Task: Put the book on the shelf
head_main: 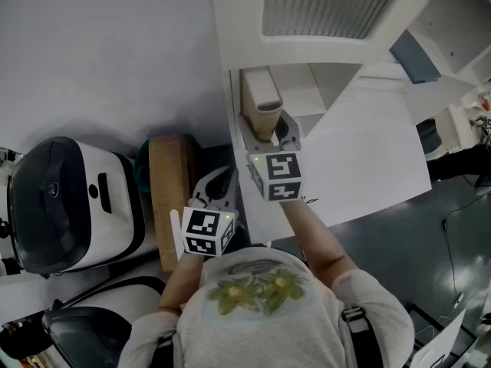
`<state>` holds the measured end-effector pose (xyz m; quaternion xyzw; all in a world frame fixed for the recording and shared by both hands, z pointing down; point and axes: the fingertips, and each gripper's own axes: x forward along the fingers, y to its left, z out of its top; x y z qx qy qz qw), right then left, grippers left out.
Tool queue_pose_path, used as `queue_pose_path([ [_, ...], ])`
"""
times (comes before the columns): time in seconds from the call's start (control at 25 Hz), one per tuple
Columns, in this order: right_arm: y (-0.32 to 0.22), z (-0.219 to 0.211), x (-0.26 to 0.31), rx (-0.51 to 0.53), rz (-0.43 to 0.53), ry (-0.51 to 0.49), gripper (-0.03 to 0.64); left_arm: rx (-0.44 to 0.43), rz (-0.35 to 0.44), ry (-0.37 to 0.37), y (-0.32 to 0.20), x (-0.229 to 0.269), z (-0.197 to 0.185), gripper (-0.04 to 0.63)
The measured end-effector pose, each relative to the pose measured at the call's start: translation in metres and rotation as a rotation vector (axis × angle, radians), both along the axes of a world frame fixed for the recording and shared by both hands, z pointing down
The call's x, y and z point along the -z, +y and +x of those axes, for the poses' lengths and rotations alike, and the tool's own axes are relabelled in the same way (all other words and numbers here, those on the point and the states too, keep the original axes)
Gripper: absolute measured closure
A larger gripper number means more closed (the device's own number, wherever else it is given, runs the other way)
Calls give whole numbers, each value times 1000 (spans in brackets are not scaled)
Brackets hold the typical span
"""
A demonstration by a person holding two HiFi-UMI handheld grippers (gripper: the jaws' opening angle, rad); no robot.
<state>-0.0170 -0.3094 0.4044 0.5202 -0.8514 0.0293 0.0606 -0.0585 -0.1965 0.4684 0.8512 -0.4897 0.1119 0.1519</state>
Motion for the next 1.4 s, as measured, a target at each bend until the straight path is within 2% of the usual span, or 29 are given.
queue_pose_path([
  [0.92, -26, -12, 1, 121, -21, -4, 344, 25, -2, 0, -3, -1, -5, 568],
  [1.4, -3, -11, 7, 110, -5, 23, 331, 14, 7, 9, 2, 3, -1, 568],
])
